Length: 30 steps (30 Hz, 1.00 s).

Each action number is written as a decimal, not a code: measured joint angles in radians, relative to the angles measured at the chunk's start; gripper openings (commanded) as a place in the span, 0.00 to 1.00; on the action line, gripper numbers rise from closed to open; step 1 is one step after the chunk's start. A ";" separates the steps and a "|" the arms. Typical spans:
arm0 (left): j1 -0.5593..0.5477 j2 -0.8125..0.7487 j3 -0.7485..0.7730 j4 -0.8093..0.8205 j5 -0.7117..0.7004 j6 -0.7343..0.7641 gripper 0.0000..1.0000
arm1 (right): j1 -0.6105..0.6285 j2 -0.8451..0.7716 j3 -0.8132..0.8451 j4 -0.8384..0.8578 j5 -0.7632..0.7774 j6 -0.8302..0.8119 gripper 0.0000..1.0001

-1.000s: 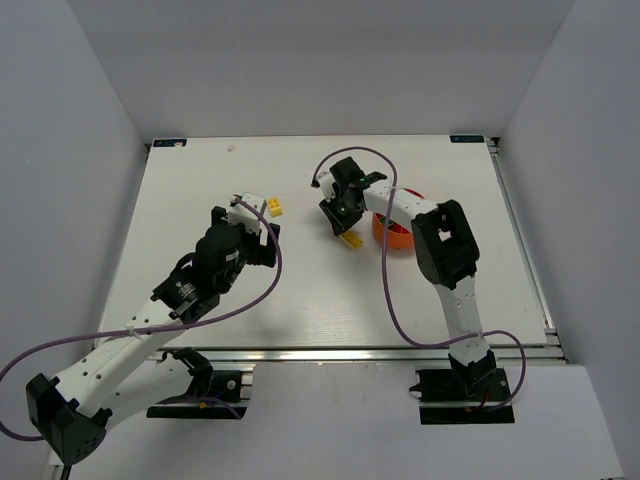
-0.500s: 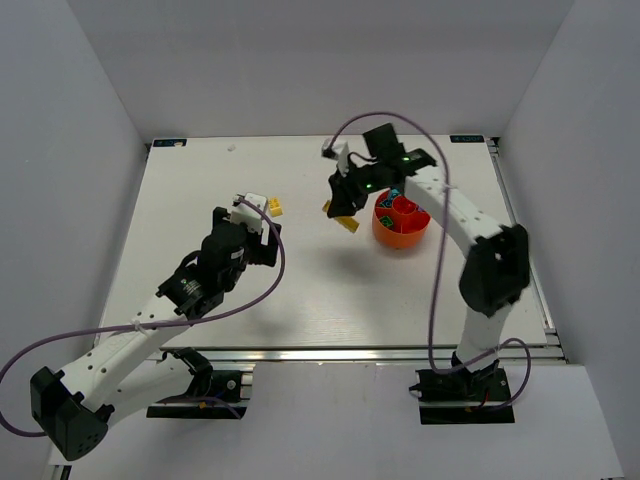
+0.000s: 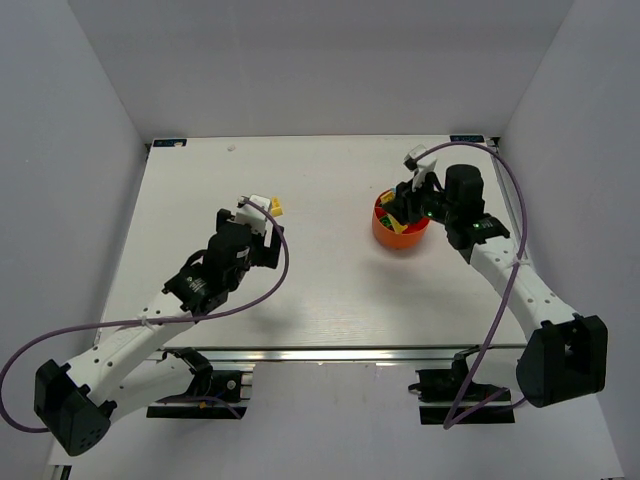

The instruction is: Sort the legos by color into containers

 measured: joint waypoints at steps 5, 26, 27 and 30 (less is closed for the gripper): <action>0.000 0.018 -0.002 0.004 0.004 -0.003 0.98 | -0.043 -0.027 -0.091 0.187 0.046 0.045 0.00; 0.000 0.031 -0.003 0.005 0.011 -0.006 0.98 | -0.232 -0.132 -0.528 0.882 0.179 0.439 0.00; 0.000 0.031 -0.003 0.005 0.011 -0.006 0.98 | -0.240 -0.126 -0.535 0.914 0.174 0.459 0.00; 0.000 0.031 -0.003 0.005 0.011 -0.006 0.98 | -0.259 -0.095 -0.568 1.040 0.145 0.507 0.00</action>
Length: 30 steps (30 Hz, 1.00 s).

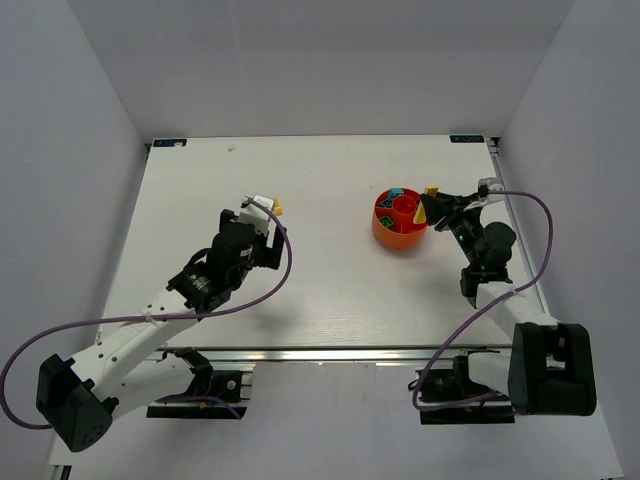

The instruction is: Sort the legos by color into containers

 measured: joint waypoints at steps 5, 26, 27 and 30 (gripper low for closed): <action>0.000 0.000 0.000 0.000 0.000 0.000 0.98 | -0.020 0.105 -0.014 0.142 -0.053 0.058 0.00; -0.004 0.016 0.000 0.000 -0.001 0.000 0.98 | -0.091 0.442 -0.025 0.339 -0.153 0.116 0.00; -0.004 0.017 0.000 0.000 -0.001 0.000 0.98 | -0.091 0.445 -0.025 0.340 -0.154 0.117 0.00; -0.004 0.021 0.000 0.000 0.000 0.000 0.98 | -0.092 0.454 -0.024 0.344 -0.159 0.123 0.01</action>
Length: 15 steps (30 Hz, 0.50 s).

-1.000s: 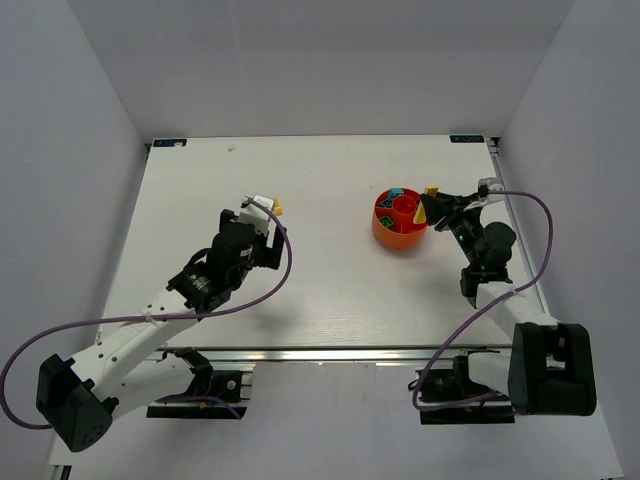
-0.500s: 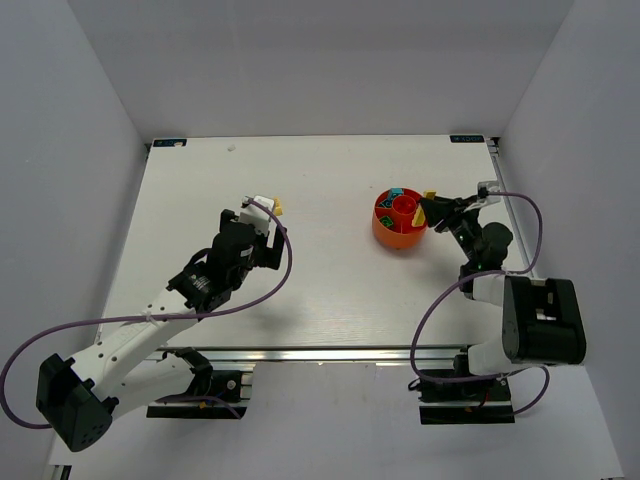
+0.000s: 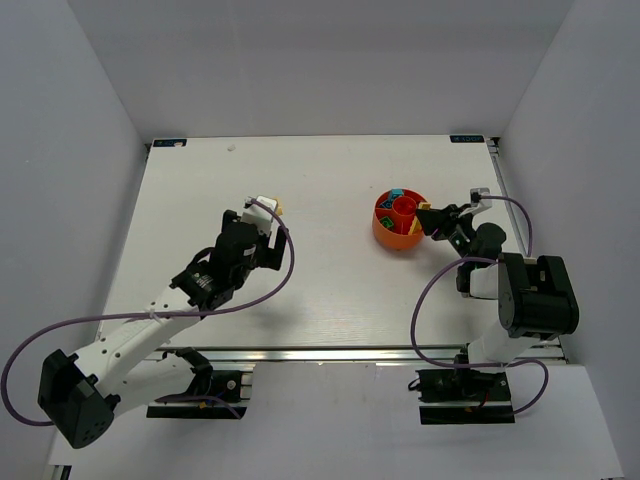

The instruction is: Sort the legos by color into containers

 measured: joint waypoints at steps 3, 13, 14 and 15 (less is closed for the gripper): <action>0.000 0.006 0.000 0.000 0.001 0.000 0.98 | -0.005 0.010 0.000 0.001 -0.016 0.002 0.39; 0.012 0.125 0.031 -0.005 0.022 -0.093 0.98 | -0.018 -0.018 0.000 -0.001 -0.065 -0.005 0.78; 0.014 0.144 0.042 -0.011 0.023 -0.111 0.98 | -0.020 -0.032 0.000 -0.001 -0.068 -0.007 0.77; 0.018 0.160 0.052 -0.013 0.025 -0.128 0.98 | -0.023 -0.051 0.000 -0.002 -0.069 -0.010 0.76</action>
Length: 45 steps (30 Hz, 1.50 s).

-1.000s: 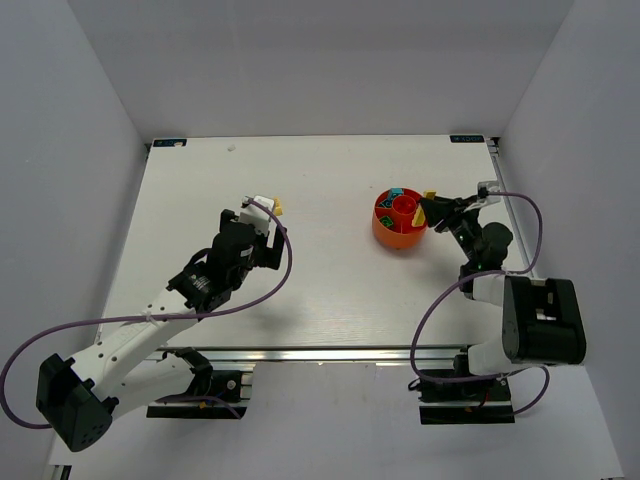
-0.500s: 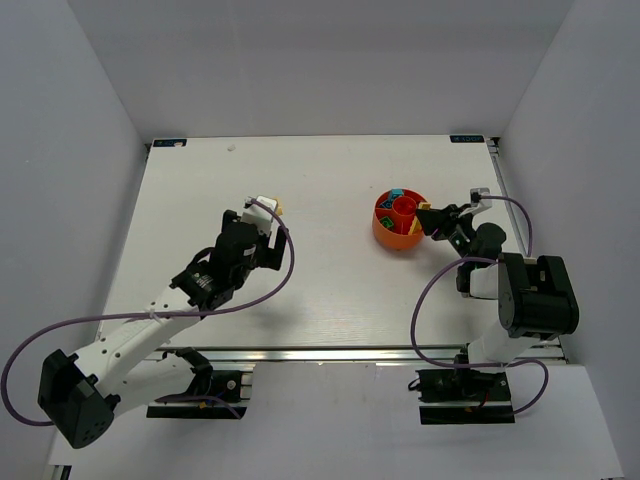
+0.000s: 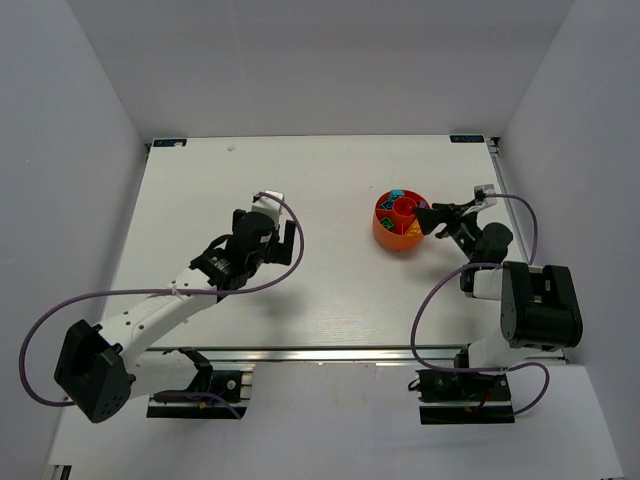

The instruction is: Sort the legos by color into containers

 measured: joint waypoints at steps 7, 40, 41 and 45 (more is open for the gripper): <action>0.078 0.115 0.145 -0.035 0.058 -0.121 0.69 | -0.016 -0.250 0.073 -0.179 0.025 -0.140 0.63; 0.349 1.118 1.035 -0.415 0.177 -0.360 0.80 | -0.071 -0.556 0.529 -1.446 -0.459 -0.529 0.68; 0.349 1.124 1.035 -0.418 0.169 -0.363 0.78 | -0.071 -0.556 0.529 -1.447 -0.462 -0.530 0.68; 0.349 1.128 1.036 -0.430 0.159 -0.369 0.70 | -0.071 -0.556 0.529 -1.448 -0.466 -0.529 0.68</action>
